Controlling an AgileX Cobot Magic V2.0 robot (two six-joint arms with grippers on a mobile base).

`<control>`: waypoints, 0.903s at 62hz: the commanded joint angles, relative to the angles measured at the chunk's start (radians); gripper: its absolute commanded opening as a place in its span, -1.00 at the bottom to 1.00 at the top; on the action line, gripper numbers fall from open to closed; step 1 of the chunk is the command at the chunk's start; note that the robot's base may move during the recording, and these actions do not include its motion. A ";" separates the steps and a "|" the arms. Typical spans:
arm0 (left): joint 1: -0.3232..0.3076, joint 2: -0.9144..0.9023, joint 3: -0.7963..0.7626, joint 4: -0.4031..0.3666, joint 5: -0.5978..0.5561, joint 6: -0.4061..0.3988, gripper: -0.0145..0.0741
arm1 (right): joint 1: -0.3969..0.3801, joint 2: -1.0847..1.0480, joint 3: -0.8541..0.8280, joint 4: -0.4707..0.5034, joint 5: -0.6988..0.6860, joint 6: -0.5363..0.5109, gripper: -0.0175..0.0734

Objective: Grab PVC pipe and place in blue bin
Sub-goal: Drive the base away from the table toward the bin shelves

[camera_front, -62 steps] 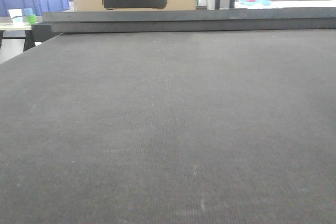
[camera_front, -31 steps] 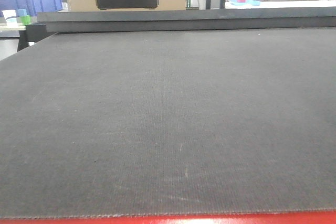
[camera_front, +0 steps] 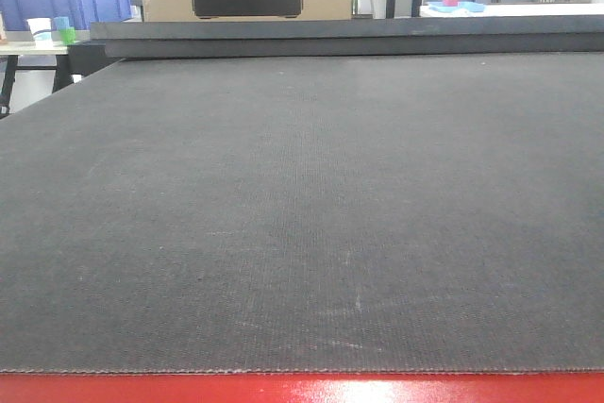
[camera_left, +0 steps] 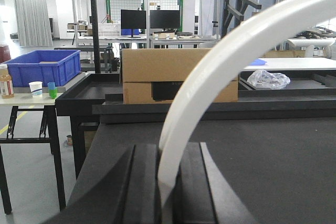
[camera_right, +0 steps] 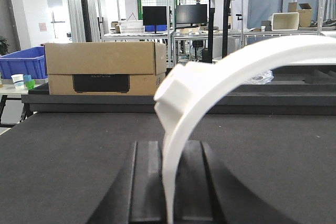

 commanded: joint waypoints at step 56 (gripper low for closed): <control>-0.005 -0.005 -0.001 0.001 -0.025 -0.001 -0.92 | -0.007 -0.003 -0.003 -0.006 -0.019 -0.002 -0.97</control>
